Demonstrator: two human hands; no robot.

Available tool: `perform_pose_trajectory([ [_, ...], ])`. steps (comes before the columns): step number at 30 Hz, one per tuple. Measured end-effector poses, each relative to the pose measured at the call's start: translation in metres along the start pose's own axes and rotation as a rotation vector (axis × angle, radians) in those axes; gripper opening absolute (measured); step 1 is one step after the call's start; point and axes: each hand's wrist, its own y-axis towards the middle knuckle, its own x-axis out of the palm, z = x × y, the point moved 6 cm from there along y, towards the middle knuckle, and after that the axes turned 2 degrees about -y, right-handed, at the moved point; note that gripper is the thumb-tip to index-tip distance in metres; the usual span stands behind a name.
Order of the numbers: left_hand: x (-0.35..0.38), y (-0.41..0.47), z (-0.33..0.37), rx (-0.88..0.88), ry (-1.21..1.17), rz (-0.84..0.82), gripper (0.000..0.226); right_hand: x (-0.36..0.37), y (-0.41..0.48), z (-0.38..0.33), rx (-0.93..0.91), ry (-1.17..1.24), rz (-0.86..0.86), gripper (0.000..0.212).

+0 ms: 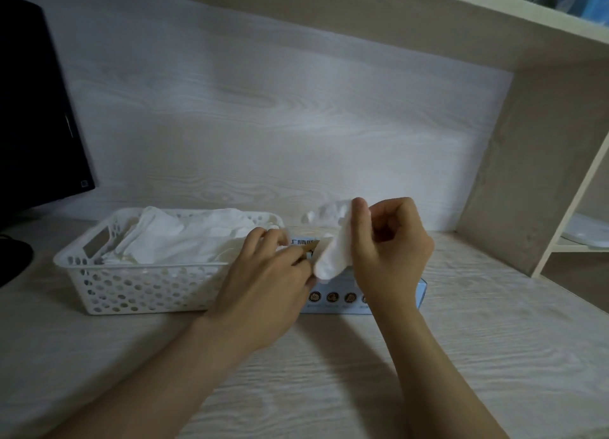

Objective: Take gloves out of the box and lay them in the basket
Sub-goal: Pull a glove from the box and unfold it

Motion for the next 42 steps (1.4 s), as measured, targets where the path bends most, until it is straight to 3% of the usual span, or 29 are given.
perform_pose_trajectory([
  [4, -0.022, -0.003, -0.003, -0.093, -0.304, 0.159, 0.030, 0.010, -0.003, 0.007, 0.203, 0.127, -0.111, 0.021],
  [8, -0.024, -0.003, -0.008, -0.124, -0.335, 0.178, 0.039, 0.023, -0.007, 0.011, 0.399, 0.403, -0.337, 0.007],
  [12, -0.025, -0.005, -0.015, -0.207, -0.420, 0.278, 0.022, 0.033, -0.014, 0.012, 0.553, 0.599, -0.468, 0.035],
  [14, -0.026, -0.006, -0.018, -0.237, -0.475, 0.295, 0.012, 0.038, -0.017, 0.011, 0.622, 0.695, -0.539, 0.037],
  [16, -0.027, -0.007, -0.020, -0.252, -0.540, 0.299, 0.007, 0.040, -0.018, 0.010, 0.613, 0.703, -0.606, 0.030],
  [21, -0.038, -0.008, -0.024, -0.281, -0.701, 0.379, 0.003, 0.044, -0.025, 0.003, 0.522, 0.610, -0.769, 0.040],
  [25, -0.042, -0.006, -0.024, -0.264, -0.735, 0.360, 0.015, 0.046, -0.026, 0.000, 0.512, 0.600, -0.760, 0.019],
  [28, -0.041, -0.006, -0.019, -0.238, -0.812, 0.294, 0.013, 0.046, -0.025, -0.003, 0.587, 0.668, -0.762, 0.029],
  [31, -0.038, -0.008, -0.021, -0.265, -0.760, 0.278, 0.040, 0.046, -0.025, -0.004, 0.691, 0.746, -0.769, 0.034],
  [35, -0.040, -0.009, -0.025, -0.247, -0.688, 0.368, 0.024, 0.043, -0.022, -0.001, 0.746, 0.739, -0.718, 0.042],
  [38, -0.043, -0.009, -0.029, -0.249, -0.630, 0.422, 0.006, 0.038, -0.021, 0.008, 0.801, 0.561, -0.654, 0.044],
  [42, -0.052, -0.010, -0.036, -0.308, -0.661, 0.504, 0.017, 0.029, -0.019, 0.021, 0.745, 0.225, -0.557, 0.028],
])
